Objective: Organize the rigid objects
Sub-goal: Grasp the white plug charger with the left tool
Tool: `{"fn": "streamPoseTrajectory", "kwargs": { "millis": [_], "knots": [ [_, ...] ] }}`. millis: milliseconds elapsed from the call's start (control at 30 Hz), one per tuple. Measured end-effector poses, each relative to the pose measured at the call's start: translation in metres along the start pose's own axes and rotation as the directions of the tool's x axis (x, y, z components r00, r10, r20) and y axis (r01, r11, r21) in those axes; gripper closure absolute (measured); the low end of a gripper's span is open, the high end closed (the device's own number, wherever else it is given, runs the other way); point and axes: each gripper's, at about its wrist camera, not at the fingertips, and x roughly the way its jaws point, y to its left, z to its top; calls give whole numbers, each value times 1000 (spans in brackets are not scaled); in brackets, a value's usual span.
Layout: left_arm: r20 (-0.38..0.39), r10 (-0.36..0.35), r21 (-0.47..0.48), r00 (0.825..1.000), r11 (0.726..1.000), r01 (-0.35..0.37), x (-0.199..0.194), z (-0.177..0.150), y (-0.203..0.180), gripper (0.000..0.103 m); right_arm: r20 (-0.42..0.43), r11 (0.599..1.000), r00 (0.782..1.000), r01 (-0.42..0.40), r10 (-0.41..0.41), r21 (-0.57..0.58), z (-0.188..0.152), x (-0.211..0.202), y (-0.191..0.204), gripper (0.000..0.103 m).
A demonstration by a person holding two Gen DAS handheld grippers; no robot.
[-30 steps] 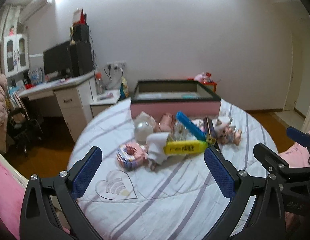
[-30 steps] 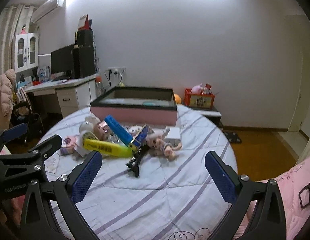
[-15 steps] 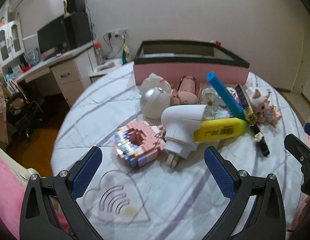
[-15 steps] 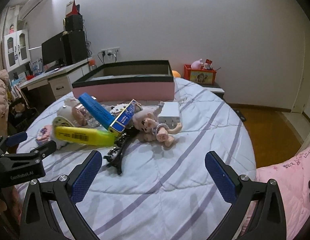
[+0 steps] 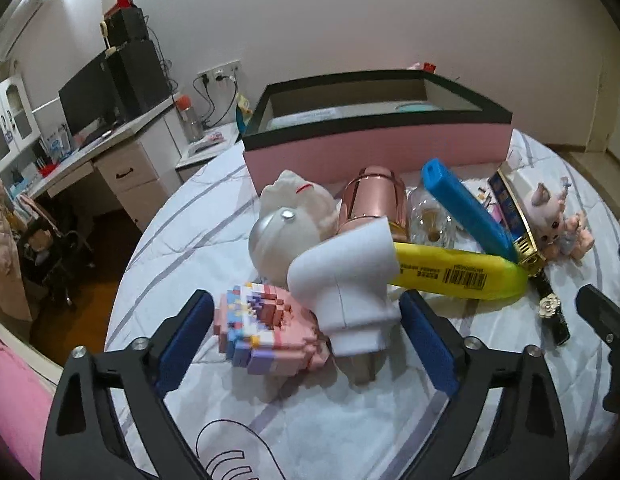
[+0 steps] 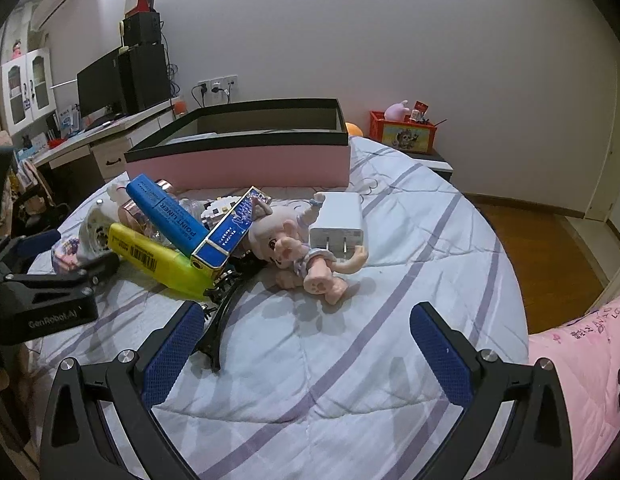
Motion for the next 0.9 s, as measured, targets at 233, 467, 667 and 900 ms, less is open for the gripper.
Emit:
{"fn": "streamPoseTrajectory", "kwargs": {
  "millis": [233, 467, 667, 900],
  "knots": [
    [-14, 34, 6, 999, 999, -34, -1, -6, 14, 43, -12, 1000, 1000, 1, -1, 3, 1, 3, -1, 0],
    [3, 7, -89, 1000, 996, -7, -15, -15, 36, 16, -28, 1000, 1000, -6, 6, 22, 1, 4, -4, 0],
    [29, -19, -54, 999, 998, 21, -16, -5, 31, 11, -37, 999, 999, -19, 20, 32, 1, 6, -6, 0],
    [-8, -43, -14, 999, 999, 42, 8, 13, 20, 27, -52, 998, 997, -47, 50, 52, 2, 13, -12, 0]
  ]
}}
